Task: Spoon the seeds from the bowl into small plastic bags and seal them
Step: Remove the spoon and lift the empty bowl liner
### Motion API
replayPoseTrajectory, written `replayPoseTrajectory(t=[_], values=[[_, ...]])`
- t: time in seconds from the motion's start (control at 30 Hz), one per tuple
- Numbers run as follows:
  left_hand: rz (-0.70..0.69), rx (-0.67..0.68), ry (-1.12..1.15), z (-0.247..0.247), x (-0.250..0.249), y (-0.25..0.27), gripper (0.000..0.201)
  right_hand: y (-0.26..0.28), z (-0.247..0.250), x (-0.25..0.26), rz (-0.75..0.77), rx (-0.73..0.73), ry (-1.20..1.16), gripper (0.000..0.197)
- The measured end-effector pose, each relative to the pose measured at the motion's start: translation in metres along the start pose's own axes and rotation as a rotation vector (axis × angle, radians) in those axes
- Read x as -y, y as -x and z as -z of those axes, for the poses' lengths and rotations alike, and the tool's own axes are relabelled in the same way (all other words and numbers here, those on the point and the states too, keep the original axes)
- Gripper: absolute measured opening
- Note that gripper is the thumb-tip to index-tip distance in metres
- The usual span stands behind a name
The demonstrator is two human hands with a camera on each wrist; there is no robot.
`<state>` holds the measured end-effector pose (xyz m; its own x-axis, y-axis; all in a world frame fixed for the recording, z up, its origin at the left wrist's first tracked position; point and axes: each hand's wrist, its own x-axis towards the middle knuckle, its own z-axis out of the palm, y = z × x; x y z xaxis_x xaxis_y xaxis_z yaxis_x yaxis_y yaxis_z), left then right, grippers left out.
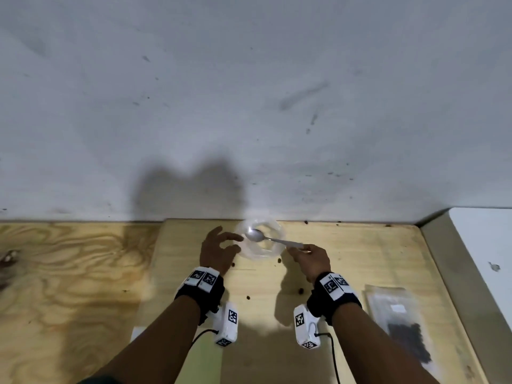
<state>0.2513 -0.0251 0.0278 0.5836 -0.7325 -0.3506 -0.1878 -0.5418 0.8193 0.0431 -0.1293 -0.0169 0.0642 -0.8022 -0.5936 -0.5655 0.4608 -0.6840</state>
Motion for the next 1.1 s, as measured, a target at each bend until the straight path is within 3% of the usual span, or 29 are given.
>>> replayPoseTrajectory(t=[0.17, 0.27, 0.4, 0.57, 0.7, 0.87, 0.97, 1.1], values=[[0.032, 0.187, -0.025, -0.006, 0.003, -0.025, 0.031, -0.012, -0.013, 0.006, 0.011, -0.111, 0.009, 0.016], [0.016, 0.219, -0.084, -0.013, 0.006, -0.035, 0.031, -0.011, -0.017, 0.007, 0.014, -0.113, -0.132, 0.018], [0.056, 0.145, -0.066, -0.02, 0.01, -0.037, 0.036, -0.004, -0.011, 0.01, 0.074, -0.164, -0.245, 0.017], [0.063, 0.043, 0.016, -0.019, 0.012, -0.031, 0.035, 0.011, 0.017, 0.005, 0.187, -0.36, -0.405, 0.022], [0.079, -0.053, 0.088, -0.013, 0.019, -0.023, 0.033, 0.01, 0.052, -0.014, 0.041, -0.418, -0.596, 0.017], [0.092, -0.135, 0.069, -0.003, 0.027, -0.012, 0.035, -0.009, 0.078, -0.052, -0.234, -0.394, -0.426, 0.021], [0.083, -0.184, 0.088, -0.001, 0.033, -0.005, 0.036, -0.017, 0.08, -0.064, -0.289, -0.337, -0.366, 0.023], [0.088, -0.21, 0.107, -0.001, 0.036, 0.004, 0.038, -0.019, 0.076, -0.071, -0.387, -0.368, -0.458, 0.029]])
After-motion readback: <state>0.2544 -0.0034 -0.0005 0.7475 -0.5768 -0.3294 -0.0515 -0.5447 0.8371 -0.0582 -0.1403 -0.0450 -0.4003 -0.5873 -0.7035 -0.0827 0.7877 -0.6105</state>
